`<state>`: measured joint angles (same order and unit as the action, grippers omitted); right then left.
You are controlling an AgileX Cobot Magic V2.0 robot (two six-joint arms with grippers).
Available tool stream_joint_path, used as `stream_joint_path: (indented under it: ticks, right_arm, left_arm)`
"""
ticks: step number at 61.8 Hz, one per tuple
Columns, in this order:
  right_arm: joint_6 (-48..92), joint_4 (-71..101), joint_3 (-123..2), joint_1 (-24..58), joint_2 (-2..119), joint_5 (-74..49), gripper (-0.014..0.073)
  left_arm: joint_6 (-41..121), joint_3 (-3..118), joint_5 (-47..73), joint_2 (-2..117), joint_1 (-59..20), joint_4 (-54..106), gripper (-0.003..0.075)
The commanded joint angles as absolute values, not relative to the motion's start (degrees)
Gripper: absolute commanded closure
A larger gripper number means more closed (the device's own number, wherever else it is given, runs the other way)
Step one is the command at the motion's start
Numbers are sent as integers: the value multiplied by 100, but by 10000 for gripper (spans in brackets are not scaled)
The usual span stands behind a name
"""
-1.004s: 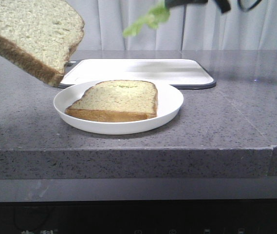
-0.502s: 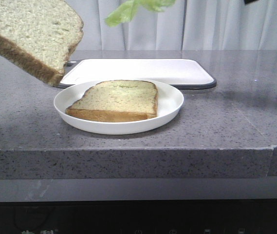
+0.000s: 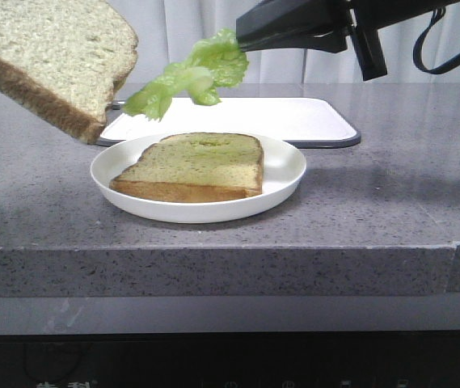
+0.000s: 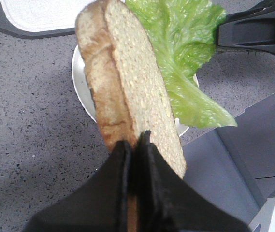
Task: Left arm grabs bread, right arm adds lettuce
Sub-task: 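Carry the lettuce with the right gripper and lay it on the bottom slice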
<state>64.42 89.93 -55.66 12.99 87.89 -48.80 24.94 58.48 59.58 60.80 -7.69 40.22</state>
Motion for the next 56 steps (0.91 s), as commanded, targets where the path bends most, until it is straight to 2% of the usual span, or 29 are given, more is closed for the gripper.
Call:
stream_joint_path:
  ticks: [1,23,26,41,48,56]
  right_arm:
    - [6548,9383,-5687,1331,8686,-4999,659]
    - [6656,9382,-5687,1343,9361,-5056,639]
    - [6656,9373,-5687,1343,9361,-5024,601]
    - [6651,9153,-5687,1326,9315,-4934,279]
    - [6651,8970,-5687,1296,9227,-4925,204]
    - [6542,8529,-5687,1094,8942,-4892,196]
  left_arm:
    - [2498,6000,5733,5990,-763,4346,741]
    - [2498,6000,5733,5990,-763,4346,741]
    - [2498,6000,5733,5990,-763,4346,741]
    - [2498,6000,5733,5990,-763,4346,741]
    - [2498,6000,5733,5990,-763,4357,741]
    - [2498,6000,5758,5990,-763,4457,741]
